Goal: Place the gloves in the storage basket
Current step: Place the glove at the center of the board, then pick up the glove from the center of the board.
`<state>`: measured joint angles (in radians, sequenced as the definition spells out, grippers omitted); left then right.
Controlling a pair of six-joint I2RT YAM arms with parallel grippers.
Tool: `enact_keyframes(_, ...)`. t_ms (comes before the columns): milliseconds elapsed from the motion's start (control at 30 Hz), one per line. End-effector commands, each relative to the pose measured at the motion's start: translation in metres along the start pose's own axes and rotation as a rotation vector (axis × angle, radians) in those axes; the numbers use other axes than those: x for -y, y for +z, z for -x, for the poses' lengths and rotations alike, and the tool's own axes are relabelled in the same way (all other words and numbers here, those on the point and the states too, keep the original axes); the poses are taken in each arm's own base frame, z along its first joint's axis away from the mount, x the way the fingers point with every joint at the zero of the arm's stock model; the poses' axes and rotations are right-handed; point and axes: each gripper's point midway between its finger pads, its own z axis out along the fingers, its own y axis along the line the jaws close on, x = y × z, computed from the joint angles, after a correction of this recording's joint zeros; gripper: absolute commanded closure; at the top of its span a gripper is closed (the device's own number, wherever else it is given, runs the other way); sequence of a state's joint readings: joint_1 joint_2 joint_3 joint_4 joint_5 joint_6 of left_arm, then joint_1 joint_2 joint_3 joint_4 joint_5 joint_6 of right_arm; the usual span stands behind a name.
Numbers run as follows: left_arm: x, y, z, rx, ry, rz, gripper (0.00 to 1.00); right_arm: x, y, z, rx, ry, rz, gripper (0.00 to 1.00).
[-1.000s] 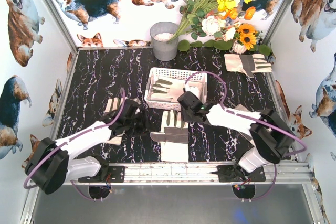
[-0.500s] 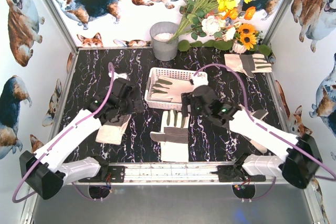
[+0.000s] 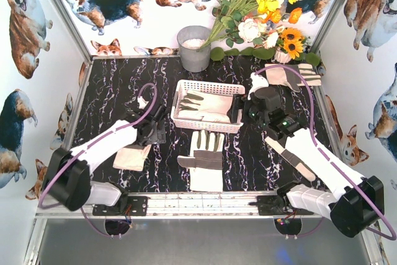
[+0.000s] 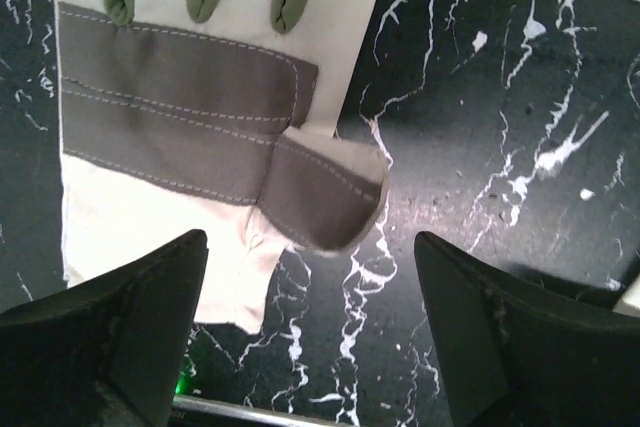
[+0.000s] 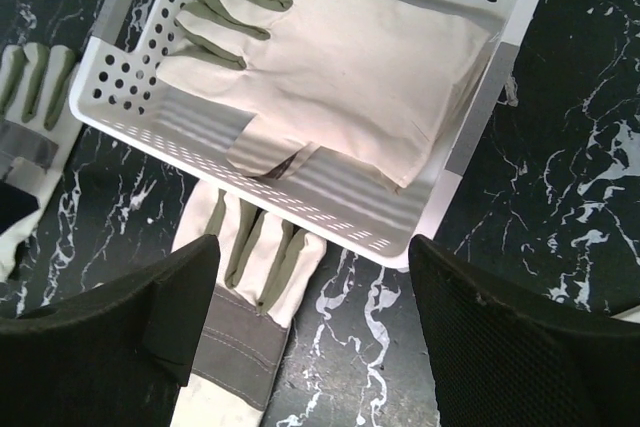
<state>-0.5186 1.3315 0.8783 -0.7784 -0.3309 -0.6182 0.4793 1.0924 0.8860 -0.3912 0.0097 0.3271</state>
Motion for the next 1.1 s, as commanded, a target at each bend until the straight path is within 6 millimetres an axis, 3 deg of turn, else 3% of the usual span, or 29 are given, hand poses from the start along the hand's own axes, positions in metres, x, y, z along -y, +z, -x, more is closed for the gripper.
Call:
enact_keyframes(0,0.001,0.019,0.01,0.035,0.019,0.034,0.29,-0.01,-0.003,0.012,0.059,0.058,0.071,0.22)
enact_keyframes(167,-0.01,0.028,0.009,0.037,0.042,0.108,0.66,-0.01,-0.005,0.01,0.059,0.082,0.076,0.22)
enact_keyframes(300,-0.018,0.019,0.015,0.063,0.037,0.138,0.95,-0.013,-0.009,0.017,0.072,0.08,0.092,0.22)
enact_keyframes(367,-0.019,0.008,0.023,0.09,0.028,0.13,1.0,-0.018,-0.011,0.021,0.076,0.082,0.11,0.23)
enact_keyframes(667,-0.02,-0.088,0.074,0.206,-0.014,0.001,1.0,-0.059,-0.017,0.039,0.093,0.188,0.314,0.22)
enact_keyframes(800,0.002,-0.132,0.102,0.265,-0.071,-0.174,1.0,-0.084,-0.023,0.051,0.082,0.264,0.44,0.19)
enact_keyframes(933,0.033,-0.161,0.123,0.304,-0.138,-0.351,1.0,-0.119,-0.039,0.064,0.09,0.279,0.646,0.06)
enact_keyframes(1067,0.07,-0.182,0.14,0.327,-0.182,-0.55,1.0,-0.14,-0.033,0.051,0.033,0.258,0.714,0.03)
